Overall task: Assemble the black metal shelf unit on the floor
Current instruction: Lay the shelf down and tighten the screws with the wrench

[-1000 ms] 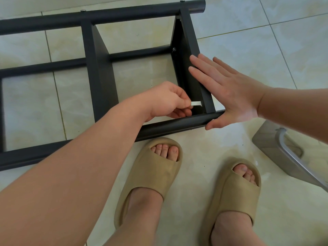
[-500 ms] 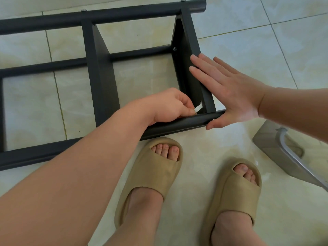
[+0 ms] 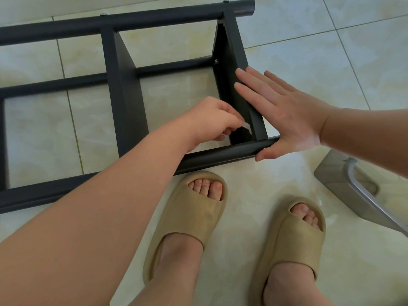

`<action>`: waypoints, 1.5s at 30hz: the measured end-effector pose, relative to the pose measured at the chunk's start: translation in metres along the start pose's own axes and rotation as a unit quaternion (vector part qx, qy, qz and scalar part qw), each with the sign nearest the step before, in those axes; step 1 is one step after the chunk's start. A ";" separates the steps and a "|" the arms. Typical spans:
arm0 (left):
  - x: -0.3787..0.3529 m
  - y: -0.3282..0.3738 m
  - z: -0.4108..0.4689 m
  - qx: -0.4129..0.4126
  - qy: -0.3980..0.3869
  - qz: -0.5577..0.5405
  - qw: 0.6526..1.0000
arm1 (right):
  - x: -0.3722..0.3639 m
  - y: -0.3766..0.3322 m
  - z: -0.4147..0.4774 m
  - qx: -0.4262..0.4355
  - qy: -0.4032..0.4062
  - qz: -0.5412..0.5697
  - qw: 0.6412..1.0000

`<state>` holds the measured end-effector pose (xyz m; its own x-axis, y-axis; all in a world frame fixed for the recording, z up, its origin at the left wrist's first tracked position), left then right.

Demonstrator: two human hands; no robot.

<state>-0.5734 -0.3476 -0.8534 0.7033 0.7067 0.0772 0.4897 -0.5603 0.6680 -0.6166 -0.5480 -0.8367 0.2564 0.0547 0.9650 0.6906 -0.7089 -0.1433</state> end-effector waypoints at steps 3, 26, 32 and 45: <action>-0.007 0.001 0.001 0.107 -0.071 -0.158 0.979 | 0.000 0.000 0.000 -0.002 0.001 0.002 1.000; -0.014 0.003 0.006 0.111 -0.011 -0.222 0.969 | 0.000 0.000 0.000 0.001 0.007 0.001 1.000; -0.014 0.004 0.007 0.113 -0.004 -0.216 0.970 | 0.000 0.000 0.000 0.002 0.009 0.001 1.000; -0.013 0.004 0.006 0.126 -0.038 -0.235 0.963 | -0.001 0.001 0.000 0.002 0.009 0.001 1.000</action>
<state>-0.5777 -0.3613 -0.8561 0.4045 0.8793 -0.2512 0.8660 -0.2800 0.4143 -0.6164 -0.5487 -0.8375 0.2458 0.0397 0.9685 0.6929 -0.7059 -0.1470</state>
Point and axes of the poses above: each hand's wrist, its own z-axis towards the middle knuckle, its own x-axis out of the back of the hand, y = z × x, the point moved 1 cm from there along z, towards the middle knuckle, and after that the axes turned 11 degrees about x, right-handed, at the moved point
